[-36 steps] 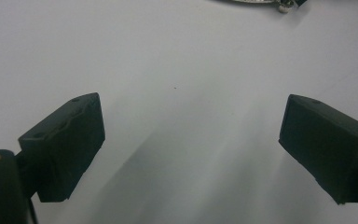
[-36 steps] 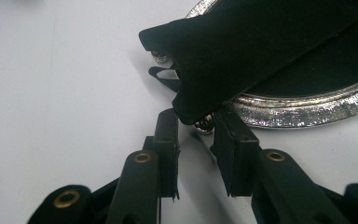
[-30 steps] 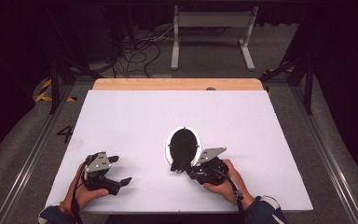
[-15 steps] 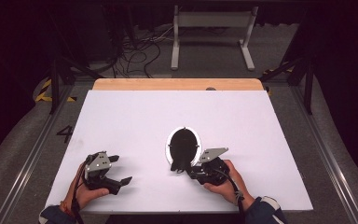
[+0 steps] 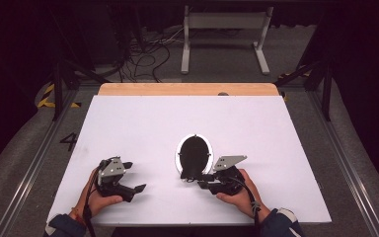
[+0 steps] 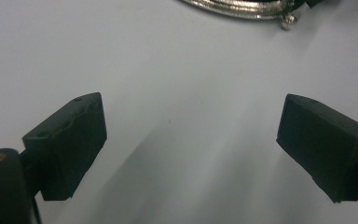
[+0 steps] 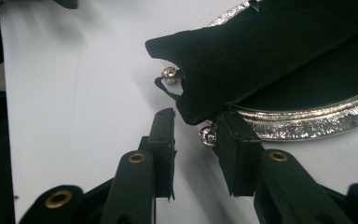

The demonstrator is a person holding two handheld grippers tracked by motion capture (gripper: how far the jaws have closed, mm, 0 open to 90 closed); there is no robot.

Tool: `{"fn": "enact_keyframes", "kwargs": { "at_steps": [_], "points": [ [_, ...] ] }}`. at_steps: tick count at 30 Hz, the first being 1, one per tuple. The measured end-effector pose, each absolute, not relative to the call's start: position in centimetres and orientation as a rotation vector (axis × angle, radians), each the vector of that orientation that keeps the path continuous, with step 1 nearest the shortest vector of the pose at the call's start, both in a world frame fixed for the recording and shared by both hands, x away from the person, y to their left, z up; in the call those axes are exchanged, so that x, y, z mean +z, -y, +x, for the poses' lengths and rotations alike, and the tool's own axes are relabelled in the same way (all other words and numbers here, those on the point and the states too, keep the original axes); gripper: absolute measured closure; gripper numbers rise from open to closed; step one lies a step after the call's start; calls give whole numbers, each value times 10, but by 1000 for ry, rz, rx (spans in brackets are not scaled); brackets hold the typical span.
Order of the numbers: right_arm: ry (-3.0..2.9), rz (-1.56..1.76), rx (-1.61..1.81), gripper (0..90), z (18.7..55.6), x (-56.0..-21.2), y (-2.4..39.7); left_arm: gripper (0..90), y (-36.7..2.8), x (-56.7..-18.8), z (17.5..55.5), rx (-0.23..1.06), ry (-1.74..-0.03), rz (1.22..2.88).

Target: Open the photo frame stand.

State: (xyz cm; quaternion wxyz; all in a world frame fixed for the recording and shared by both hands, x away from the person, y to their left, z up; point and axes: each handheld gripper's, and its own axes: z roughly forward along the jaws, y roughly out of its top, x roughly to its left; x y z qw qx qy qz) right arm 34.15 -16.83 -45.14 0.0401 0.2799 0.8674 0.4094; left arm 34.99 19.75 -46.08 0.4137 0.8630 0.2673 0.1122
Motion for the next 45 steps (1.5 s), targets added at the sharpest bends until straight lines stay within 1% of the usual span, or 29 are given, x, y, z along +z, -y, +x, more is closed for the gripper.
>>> {"fn": "enact_keyframes", "kwargs": {
  "at_steps": [6,9,13,16,19,20,21,22,26,27,29,30,33,34,37,42,43,45],
  "points": [
    [-2667,948,1381,652,346,-453,171,122,-179,-457,362,279,-656,2172],
    [-2684,979,1404,617,350,-454,170,130,-165,-456,369,285,-635,2184],
    [-2673,1002,1424,615,353,-454,171,140,-147,-454,377,278,-607,2210],
    [-2662,1024,1462,608,354,-452,173,153,-137,-453,381,296,-581,2224],
    [-2639,1043,1462,612,354,-450,175,216,-129,-451,381,283,-555,2230],
    [-2627,1060,1446,616,354,-449,175,267,-129,-450,381,276,-536,2227],
    [-2624,1066,1451,617,354,-448,175,348,-128,-448,381,288,-518,2231],
    [-2615,1063,1462,619,354,-447,176,378,-127,-448,380,290,-513,2230],
    [-2597,1061,1480,622,355,-444,176,603,-125,-446,380,235,-467,2222],
    [-2596,1058,1482,623,355,-443,176,622,-123,-446,380,233,-457,2232],
    [-2589,1057,1486,624,355,-442,176,723,-121,-446,380,240,-437,2242],
    [-2584,1055,1489,625,355,-441,176,723,-118,-445,380,230,-424,2249],
    [-2581,1065,1488,630,355,-439,176,825,-110,-444,379,214,-379,2266],
    [-2585,1069,1489,633,356,-439,176,872,-106,-445,379,209,-363,2276],
    [-2591,1062,1471,634,355,-439,175,899,-97,-446,379,204,-347,2294],
    [-2586,1024,1430,651,353,-438,173,900,-90,-445,380,211,-345,2286],
    [-2590,1004,1416,682,352,-438,172,900,-89,-444,380,209,-353,2269],
    [-2592,992,1416,699,352,-438,172,899,-89,-443,380,214,-351,2268]
  ]
}}
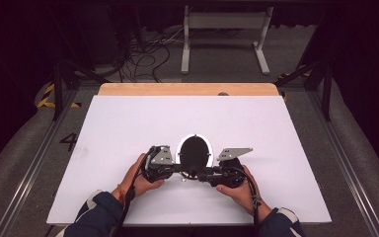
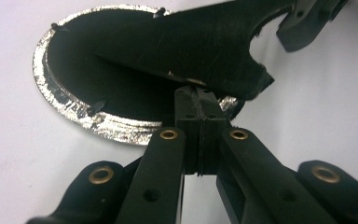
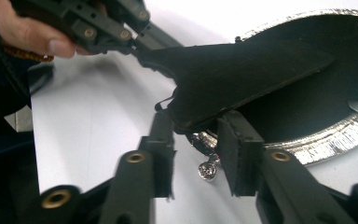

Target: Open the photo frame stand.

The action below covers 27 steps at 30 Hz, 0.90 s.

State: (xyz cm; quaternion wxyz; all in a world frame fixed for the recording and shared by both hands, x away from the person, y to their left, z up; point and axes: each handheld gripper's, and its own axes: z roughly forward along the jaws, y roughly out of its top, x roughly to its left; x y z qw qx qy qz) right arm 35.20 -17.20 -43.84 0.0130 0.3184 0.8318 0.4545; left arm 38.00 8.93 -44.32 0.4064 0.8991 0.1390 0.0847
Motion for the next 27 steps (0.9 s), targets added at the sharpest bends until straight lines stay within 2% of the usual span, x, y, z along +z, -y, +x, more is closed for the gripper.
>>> {"fn": "enact_keyframes", "kwargs": {
  "at_steps": [6,27],
  "points": [
    [-2583,902,1335,900,349,-436,168,895,-90,-442,380,209,-356,2257],
    [-2494,1031,1394,891,364,-435,175,871,-84,-440,383,202,-350,2246]
  ]
}}
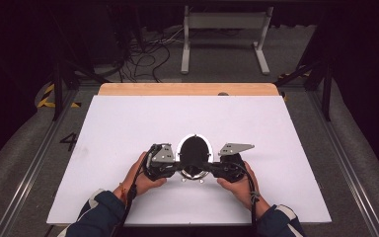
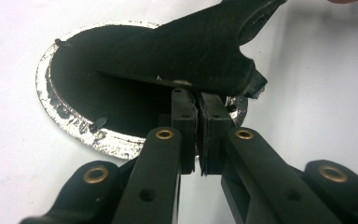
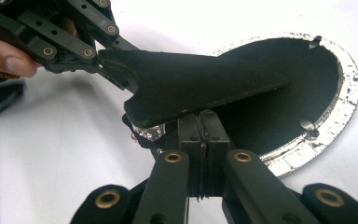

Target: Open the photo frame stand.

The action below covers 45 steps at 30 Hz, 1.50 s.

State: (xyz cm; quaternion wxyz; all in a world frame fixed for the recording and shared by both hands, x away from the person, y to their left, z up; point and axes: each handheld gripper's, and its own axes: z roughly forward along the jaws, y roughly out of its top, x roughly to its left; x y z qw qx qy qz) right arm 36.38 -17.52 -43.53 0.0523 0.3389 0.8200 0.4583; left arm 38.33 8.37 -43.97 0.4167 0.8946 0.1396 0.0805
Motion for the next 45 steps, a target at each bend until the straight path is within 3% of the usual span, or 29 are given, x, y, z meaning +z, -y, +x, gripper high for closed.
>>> {"fn": "enact_keyframes", "kwargs": {
  "at_steps": [6,19,21,30,35,45],
  "points": [
    [-2495,1098,1421,794,367,-438,180,872,-84,-440,384,203,-353,2247],
    [-2445,1203,1513,739,371,-433,188,882,-82,-442,383,192,-345,2273],
    [-2430,1227,1525,673,372,-432,189,883,-81,-443,383,195,-340,2280],
    [-2439,1291,1580,543,374,-436,182,882,-78,-446,382,201,-314,2320],
    [-2476,1430,1679,386,384,-448,178,882,-79,-447,382,209,-314,2332],
    [-2494,1640,1765,362,395,-463,177,887,-79,-448,381,222,-320,2337]
  ]
}}
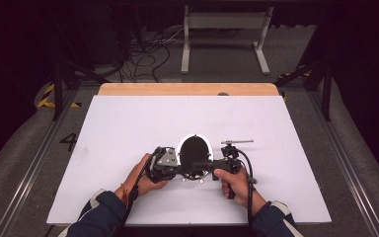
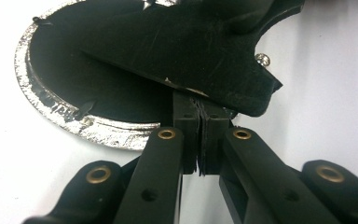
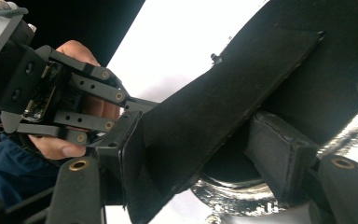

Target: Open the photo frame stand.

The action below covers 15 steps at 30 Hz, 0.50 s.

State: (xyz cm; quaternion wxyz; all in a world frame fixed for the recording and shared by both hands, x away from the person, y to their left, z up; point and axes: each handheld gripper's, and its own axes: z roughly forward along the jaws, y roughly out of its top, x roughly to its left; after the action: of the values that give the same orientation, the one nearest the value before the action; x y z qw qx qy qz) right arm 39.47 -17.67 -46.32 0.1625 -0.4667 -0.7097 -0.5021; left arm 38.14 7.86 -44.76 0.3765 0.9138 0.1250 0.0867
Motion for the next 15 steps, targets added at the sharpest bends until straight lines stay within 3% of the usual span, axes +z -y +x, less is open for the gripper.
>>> {"fn": "enact_keyframes", "kwargs": {
  "at_steps": [7,15],
  "points": [
    [2024,-1310,-1413,448,395,-465,171,855,-84,-448,382,247,-325,2355],
    [2066,-1300,-1427,513,392,-463,172,696,-111,-449,399,260,-508,2291]
  ]
}}
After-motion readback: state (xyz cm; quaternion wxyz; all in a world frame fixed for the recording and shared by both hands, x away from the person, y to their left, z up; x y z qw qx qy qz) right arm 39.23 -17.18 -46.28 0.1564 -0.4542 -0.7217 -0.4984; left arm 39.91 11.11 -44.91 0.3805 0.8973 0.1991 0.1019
